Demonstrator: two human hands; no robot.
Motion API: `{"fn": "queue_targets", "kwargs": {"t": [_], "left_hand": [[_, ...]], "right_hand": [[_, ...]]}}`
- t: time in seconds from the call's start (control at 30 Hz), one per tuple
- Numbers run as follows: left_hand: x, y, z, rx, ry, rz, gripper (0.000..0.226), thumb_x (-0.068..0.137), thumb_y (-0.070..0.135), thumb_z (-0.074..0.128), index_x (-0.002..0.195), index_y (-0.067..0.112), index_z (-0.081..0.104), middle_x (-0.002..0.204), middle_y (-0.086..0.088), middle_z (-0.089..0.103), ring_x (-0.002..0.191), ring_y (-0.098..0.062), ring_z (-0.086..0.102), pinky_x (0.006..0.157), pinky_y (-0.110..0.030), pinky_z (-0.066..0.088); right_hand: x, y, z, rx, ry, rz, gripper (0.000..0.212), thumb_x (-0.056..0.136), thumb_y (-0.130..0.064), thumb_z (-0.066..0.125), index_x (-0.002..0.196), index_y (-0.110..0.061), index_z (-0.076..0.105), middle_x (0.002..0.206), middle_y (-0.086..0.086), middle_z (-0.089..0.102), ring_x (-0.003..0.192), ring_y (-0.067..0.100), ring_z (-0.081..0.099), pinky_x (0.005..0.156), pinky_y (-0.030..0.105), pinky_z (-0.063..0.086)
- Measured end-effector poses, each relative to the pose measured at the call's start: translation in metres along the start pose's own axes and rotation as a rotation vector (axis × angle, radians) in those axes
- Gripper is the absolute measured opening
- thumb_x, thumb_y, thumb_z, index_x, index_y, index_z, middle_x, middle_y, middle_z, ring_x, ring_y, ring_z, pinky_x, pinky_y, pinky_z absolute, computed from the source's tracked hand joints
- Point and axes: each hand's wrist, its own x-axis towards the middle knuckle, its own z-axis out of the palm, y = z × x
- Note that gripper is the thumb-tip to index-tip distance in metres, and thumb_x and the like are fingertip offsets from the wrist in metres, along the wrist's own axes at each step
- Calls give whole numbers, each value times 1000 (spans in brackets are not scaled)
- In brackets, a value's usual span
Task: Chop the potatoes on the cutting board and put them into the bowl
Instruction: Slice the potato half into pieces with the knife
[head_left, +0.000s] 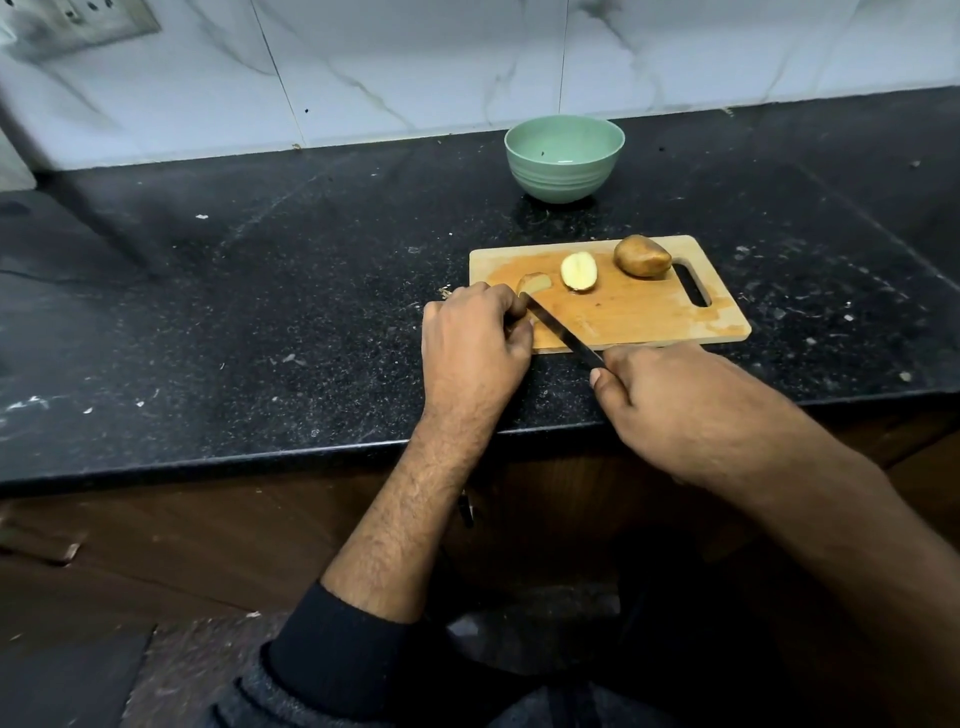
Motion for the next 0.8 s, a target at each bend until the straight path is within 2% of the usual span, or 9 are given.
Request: {"fn": "queue_targets", "kwargs": {"t": [0.07,0.17,0.3,0.37,0.47,0.53,0.67,0.8], "left_hand": [[1,0,1,-15,-8,-3,6,86,26,71,89,21,72,89,5,69,87,-18,63,96,-45,45],[2,-1,2,-42,-19,-8,3,85,23,72,87,22,73,89,5,70,87,-18,63,94,-47,48],[2,-2,2,-91,-8,-25,6,83,20,73,89,22,75,91,6,72,86,-18,65,92,-47,51],[1,-1,2,-105,0,-36,6,83,20,73,89,22,75,90,6,72,87,-17,65,92,-48,51],[1,0,0,-109,14,-45,5,84,22,74,89,22,76,88,8,70,87,-16,65,92,-47,51],[1,0,0,-103,10,-48,5,84,23,74,89,23,76,87,9,69,88,-16,64,93,-46,51],[0,1,0,-129,6,-68,3,83,25,75,87,25,75,84,12,70,83,-13,66,91,-44,53],[-2,-3,-2,-198,6,-106,14,81,31,77,93,24,75,84,12,72,81,-8,68,85,-37,57]], "right_hand": [[3,0,-1,10,-32,8,24,108,-44,33,94,-31,48,80,-7,53,68,9,51,70,32,45],[12,-2,-2,-9,-53,11,22,108,-39,33,98,-28,48,79,-4,52,71,12,51,63,30,43],[25,-8,4,-5,-66,20,29,108,-38,35,117,-23,58,78,-2,49,73,16,51,73,34,48],[24,-6,3,15,-93,13,30,109,-37,35,119,-21,59,79,-2,50,72,15,53,67,30,45],[13,1,-2,36,-151,13,27,110,-36,34,115,-22,56,79,-5,52,61,8,51,47,20,38],[5,5,-3,19,-165,17,23,110,-36,32,111,-25,52,79,-6,51,57,6,49,41,17,35],[-3,9,-3,-5,-132,16,21,109,-38,32,98,-29,46,78,-5,51,56,6,46,43,18,33],[-14,10,-12,-22,-120,37,26,108,-42,32,99,-29,53,77,-3,55,59,10,54,51,26,39]]}}
